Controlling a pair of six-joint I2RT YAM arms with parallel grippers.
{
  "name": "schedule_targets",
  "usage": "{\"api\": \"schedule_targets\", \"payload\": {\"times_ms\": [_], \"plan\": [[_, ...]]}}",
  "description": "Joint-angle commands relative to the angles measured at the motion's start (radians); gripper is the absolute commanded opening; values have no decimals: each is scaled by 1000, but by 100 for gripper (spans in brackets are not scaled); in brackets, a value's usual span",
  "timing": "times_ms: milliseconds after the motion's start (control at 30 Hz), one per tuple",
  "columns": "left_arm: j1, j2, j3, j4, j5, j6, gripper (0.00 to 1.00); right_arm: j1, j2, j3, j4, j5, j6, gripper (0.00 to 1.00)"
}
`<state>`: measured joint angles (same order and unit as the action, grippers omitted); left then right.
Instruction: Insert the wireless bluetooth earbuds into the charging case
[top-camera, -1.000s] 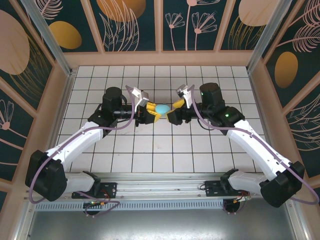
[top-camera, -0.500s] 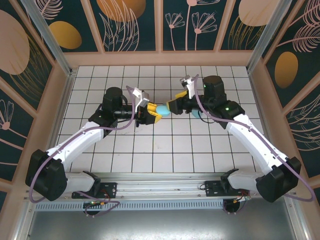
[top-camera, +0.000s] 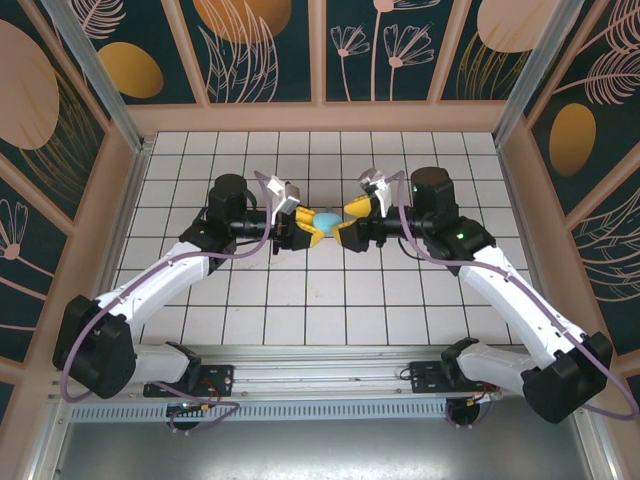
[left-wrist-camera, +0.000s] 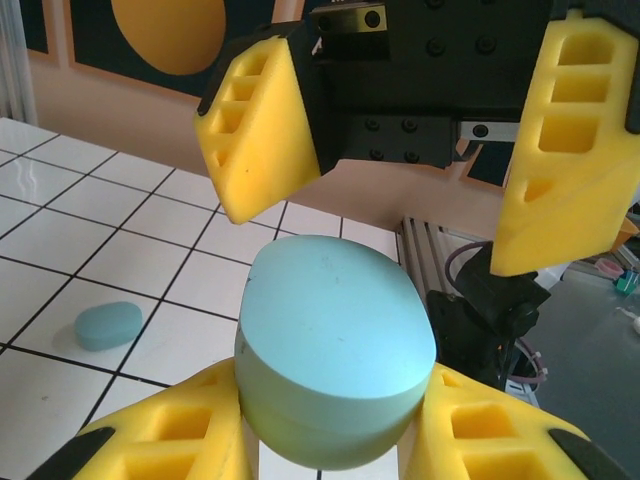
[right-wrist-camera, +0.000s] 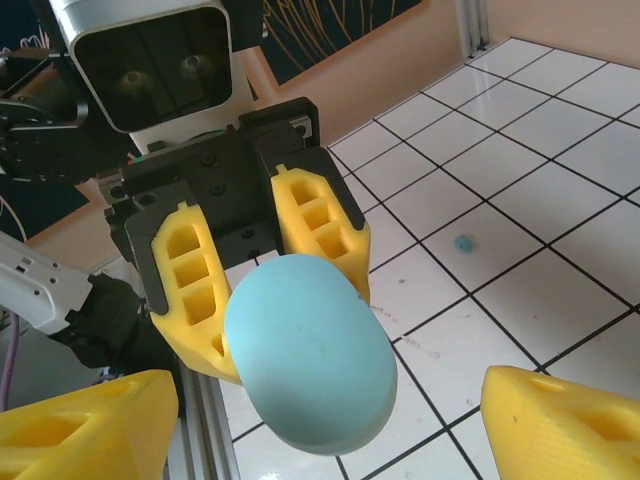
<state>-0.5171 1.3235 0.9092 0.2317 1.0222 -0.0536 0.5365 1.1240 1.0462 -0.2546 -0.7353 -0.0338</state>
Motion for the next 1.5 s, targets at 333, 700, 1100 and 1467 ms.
{"api": "schedule_targets", "payload": {"times_ms": [333, 700, 1100, 1467], "plan": [[-1, 3, 37, 9, 49, -10, 21, 41, 95, 71, -12, 6, -103, 72], [-1, -7, 28, 6, 61, -11, 21, 28, 132, 119, -21, 98, -21, 62], [-1, -27, 4, 25, 67, -27, 20, 21, 132, 115, 55, 238, 64, 65], [0, -33, -6, 28, 72, -33, 20, 22, 102, 112, 137, 295, 83, 66]]}}
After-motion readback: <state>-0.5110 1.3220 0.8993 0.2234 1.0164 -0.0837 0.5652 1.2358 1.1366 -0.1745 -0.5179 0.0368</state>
